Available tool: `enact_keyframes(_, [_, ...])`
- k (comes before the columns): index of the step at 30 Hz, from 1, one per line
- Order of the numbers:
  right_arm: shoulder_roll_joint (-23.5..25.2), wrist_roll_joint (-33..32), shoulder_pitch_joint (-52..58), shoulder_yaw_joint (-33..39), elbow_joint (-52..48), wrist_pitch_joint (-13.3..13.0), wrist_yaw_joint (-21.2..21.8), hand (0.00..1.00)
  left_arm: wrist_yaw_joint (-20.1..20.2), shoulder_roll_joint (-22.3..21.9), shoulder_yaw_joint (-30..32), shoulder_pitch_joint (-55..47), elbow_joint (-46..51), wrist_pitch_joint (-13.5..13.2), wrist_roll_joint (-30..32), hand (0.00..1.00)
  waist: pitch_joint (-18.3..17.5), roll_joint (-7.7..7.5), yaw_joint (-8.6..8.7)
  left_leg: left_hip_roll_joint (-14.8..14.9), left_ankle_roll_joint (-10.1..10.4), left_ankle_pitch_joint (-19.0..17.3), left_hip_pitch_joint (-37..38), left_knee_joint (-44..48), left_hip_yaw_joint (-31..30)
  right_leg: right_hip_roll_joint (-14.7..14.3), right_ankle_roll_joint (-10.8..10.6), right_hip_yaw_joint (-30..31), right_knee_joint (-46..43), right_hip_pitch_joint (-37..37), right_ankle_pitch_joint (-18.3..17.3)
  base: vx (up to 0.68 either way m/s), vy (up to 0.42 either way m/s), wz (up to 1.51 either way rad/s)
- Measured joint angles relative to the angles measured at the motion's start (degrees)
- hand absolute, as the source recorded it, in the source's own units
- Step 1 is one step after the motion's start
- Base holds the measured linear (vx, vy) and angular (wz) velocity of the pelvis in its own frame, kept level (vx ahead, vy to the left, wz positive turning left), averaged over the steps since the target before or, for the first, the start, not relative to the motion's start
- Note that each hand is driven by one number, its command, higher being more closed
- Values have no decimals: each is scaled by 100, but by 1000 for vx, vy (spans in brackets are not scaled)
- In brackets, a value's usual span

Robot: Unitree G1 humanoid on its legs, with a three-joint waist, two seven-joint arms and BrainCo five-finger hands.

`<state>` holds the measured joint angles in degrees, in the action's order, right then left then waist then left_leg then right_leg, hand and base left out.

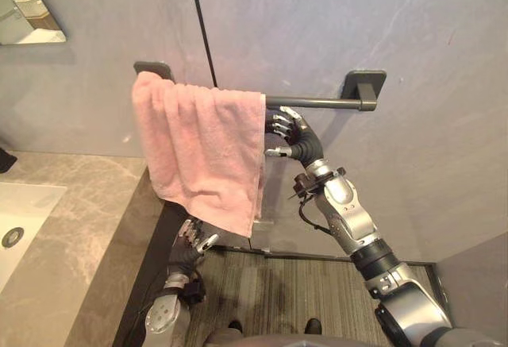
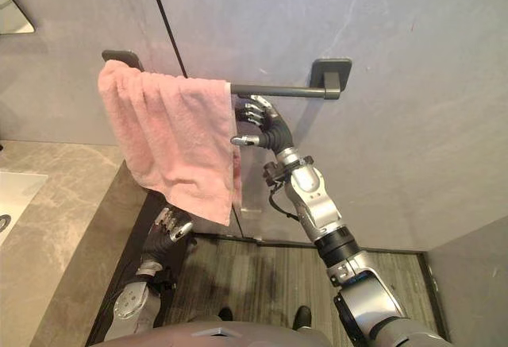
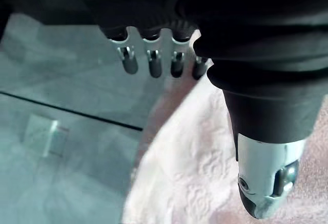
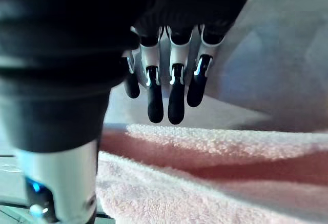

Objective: Organize washtable

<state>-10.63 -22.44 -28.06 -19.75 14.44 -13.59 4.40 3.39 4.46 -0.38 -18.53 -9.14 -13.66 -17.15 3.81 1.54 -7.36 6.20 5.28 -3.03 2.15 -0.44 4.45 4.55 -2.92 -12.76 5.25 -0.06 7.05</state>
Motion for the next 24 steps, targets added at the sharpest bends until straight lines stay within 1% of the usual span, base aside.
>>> enact_keyframes(1, [1, 0, -20, -9, 17, 0, 2, 0, 0, 1, 1, 1, -4, 0, -3, 0, 1, -1, -10, 2, -3, 3, -1, -5, -3, -2, 0, -2, 0, -2, 0, -37, -12, 2])
enact_keyframes(2, [9, -2, -83, -41, 129, 2, 26, 100, 0, 3, 1, 11, -41, 1, -11, 0, 1, -1, -15, 5, -6, 5, -12, -9, -7, -5, 1, -5, 1, -13, 0, 0, 0, 0])
enact_keyframes(6, [49, -11, -302, -271, 555, 79, 133, 100, 0, 10, -8, 60, -211, 39, -43, 0, 21, -34, -53, 14, 23, 78, -143, -35, -47, -17, 38, -58, 0, -135, 30, -16, -15, 5])
enact_keyframes(7, [58, -11, -313, -294, 676, 171, 168, 100, 1, 8, -24, 60, -211, 66, -43, 0, 32, -52, -109, 18, 32, 86, -144, -38, -63, -26, 40, -72, -1, -131, 31, 8, -13, 7])
enact_keyframes(10, [62, -12, -412, -337, 865, 297, 183, 100, -3, 10, -31, 50, -211, 74, -45, 0, 44, -69, -139, 11, 26, 137, -160, -38, -115, -15, 40, -130, -1, -131, 31, 21, -4, 11])
enact_keyframes(13, [60, -15, -470, -382, 868, 299, 182, 100, -8, 17, -20, 53, -211, 74, -46, 0, 57, -90, -146, 11, 23, 141, -166, -36, -169, -11, 39, -192, -1, -105, 30, 3, 0, 11])
enact_keyframes(17, [63, -104, -492, -394, 986, 307, 187, 100, -42, 20, 5, 56, -211, 79, -49, 0, 108, -161, -193, 16, 20, 142, -169, -36, -195, -8, 40, -211, 0, -91, 30, -5, -1, 3])
enact_keyframes(20, [55, -117, -507, -387, 1136, 393, 183, 100, -74, 21, 75, 56, -211, 95, -56, 0, 118, -172, -238, 17, 18, 141, -170, -67, -197, -8, 40, -211, 0, -87, 30, 0, 0, 0])
enact_keyframes(24, [68, -113, -510, -271, 1219, 396, 179, 100, -145, 12, 207, 62, -163, 103, -150, 0, 118, -172, -252, 17, 16, 142, -168, -75, -204, -9, 41, -220, 0, -81, 29, 0, 0, 0])
